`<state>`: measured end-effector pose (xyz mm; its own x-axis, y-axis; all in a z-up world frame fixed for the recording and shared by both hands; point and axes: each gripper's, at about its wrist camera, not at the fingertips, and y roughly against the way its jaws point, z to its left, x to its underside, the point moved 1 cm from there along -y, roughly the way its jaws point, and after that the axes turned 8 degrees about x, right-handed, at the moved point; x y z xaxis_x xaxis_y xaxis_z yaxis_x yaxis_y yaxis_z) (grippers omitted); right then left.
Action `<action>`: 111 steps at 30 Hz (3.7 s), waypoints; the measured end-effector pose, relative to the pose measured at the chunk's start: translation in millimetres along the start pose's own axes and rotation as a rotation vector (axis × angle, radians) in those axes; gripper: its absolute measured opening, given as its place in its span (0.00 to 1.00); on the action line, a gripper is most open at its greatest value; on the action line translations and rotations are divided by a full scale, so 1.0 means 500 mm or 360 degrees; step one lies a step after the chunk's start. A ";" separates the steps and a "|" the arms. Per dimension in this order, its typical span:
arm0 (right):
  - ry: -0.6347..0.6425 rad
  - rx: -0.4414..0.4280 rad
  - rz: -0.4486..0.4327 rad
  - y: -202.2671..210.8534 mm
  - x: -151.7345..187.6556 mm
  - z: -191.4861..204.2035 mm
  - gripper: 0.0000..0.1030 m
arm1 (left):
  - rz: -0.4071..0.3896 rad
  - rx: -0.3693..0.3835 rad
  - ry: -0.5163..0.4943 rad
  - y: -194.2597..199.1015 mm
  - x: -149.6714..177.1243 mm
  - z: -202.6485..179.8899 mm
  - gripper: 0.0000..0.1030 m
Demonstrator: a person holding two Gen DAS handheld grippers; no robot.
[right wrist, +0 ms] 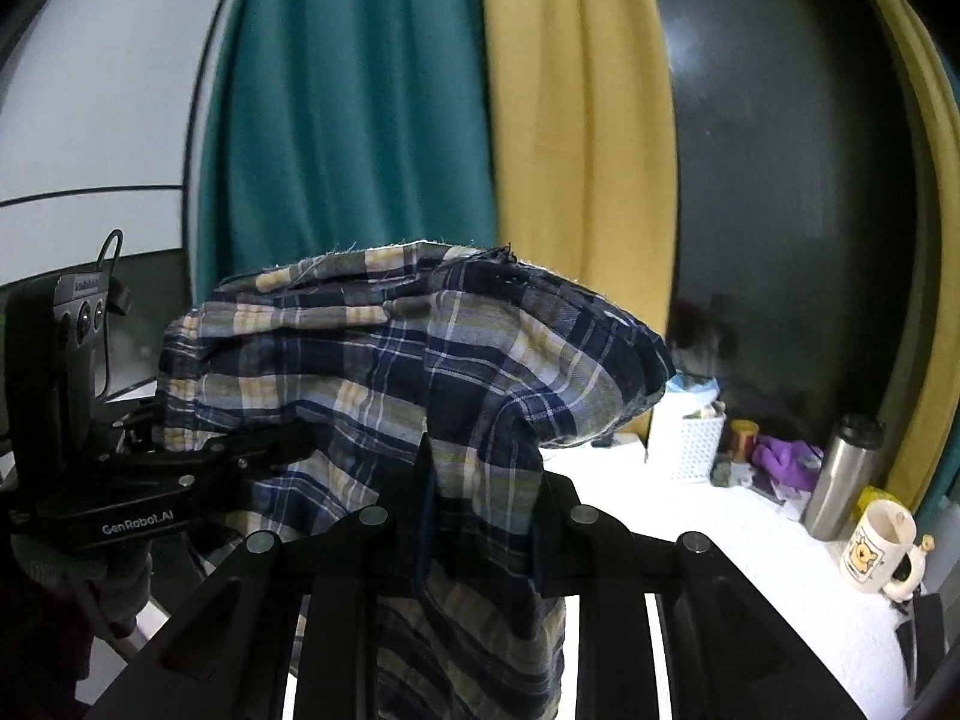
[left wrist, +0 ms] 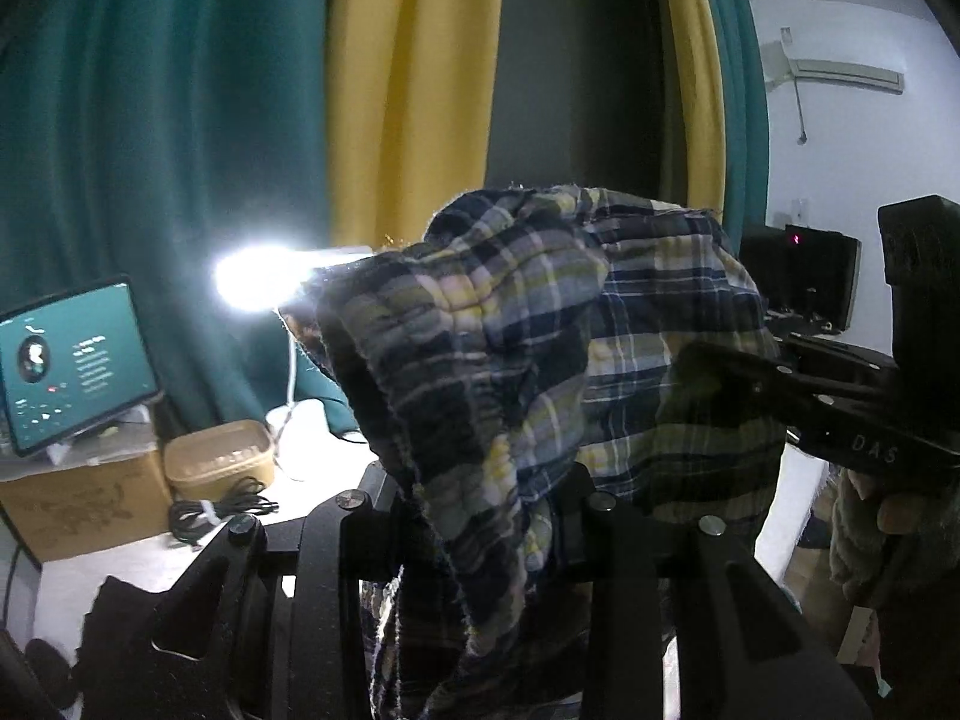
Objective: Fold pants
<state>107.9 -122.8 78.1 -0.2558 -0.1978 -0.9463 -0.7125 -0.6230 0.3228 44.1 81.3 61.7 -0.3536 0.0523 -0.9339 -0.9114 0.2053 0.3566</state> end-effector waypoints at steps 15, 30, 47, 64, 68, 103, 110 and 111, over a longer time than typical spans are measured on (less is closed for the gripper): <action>-0.0018 -0.0211 0.0124 -0.053 0.036 0.122 0.24 | 0.0098 -0.0166 -0.0008 0.096 0.063 0.091 0.32; -0.0108 -0.0333 0.0499 -0.294 0.140 0.155 0.23 | 0.0398 -0.0249 0.0189 -0.008 0.180 0.222 0.32; -0.0213 -0.0317 0.0882 -0.498 0.235 0.151 0.24 | 0.0703 -0.0253 0.0358 -0.120 0.260 0.325 0.32; -0.0148 0.0014 0.1002 -0.552 0.268 0.035 0.60 | 0.0858 -0.0259 0.0406 -0.122 0.283 0.387 0.47; -0.0206 0.0087 0.1015 -0.549 0.268 -0.004 0.60 | 0.0883 -0.0288 0.0438 -0.115 0.282 0.402 0.47; -0.0014 -0.0073 0.0899 -0.529 0.229 0.116 0.62 | 0.0809 -0.0362 0.0415 -0.111 0.248 0.398 0.74; -0.0029 -0.0093 0.0937 -0.497 0.252 0.118 0.62 | 0.0859 -0.0427 0.0380 -0.098 0.283 0.378 0.74; -0.0032 -0.0099 0.0942 -0.494 0.254 0.119 0.62 | 0.0862 -0.0433 0.0382 -0.096 0.288 0.376 0.74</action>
<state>212.5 51.0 -120.6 -0.6106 -0.5110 -0.6050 -0.4056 -0.4544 0.7931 76.3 262.6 -94.5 -0.7864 -0.1472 -0.6000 -0.6006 -0.0453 0.7983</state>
